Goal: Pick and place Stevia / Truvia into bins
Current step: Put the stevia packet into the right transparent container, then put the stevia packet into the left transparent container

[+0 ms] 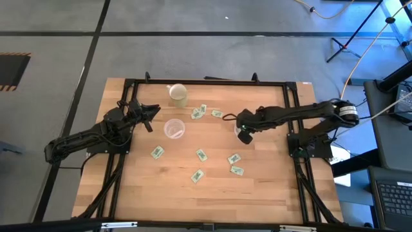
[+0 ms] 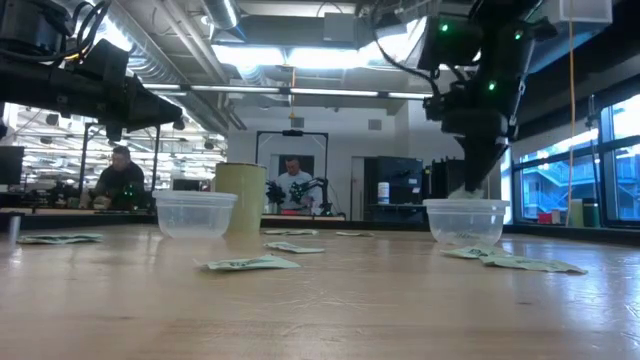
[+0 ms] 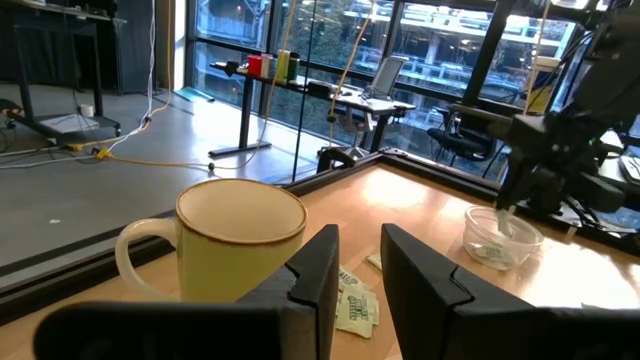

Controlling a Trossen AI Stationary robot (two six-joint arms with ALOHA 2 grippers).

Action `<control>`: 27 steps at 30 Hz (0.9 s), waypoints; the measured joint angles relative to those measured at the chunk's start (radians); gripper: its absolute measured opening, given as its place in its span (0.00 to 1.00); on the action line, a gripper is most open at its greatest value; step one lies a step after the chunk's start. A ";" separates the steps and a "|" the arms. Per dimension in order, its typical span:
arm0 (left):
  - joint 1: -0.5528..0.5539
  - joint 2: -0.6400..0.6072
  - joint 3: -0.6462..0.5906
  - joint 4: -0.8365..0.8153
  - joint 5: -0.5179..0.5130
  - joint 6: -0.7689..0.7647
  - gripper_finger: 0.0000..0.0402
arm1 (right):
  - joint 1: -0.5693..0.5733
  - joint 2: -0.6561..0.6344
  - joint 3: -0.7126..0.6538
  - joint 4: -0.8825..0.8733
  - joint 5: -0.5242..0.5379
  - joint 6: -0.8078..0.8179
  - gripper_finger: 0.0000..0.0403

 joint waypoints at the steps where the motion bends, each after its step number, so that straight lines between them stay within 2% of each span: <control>1: 0.000 0.000 0.000 0.000 0.000 0.000 0.18 | 0.000 0.010 0.000 0.001 0.000 0.001 0.01; 15: 0.000 0.000 0.000 0.000 0.000 0.000 0.18 | 0.001 0.050 0.000 0.013 -0.018 -0.012 0.03; 22: 0.000 0.000 0.000 0.000 0.000 0.000 0.18 | 0.001 0.049 0.003 0.011 -0.018 -0.023 0.23; 27: 0.000 0.000 0.000 0.000 0.000 0.000 0.18 | 0.001 0.035 0.063 -0.046 -0.018 -0.045 0.35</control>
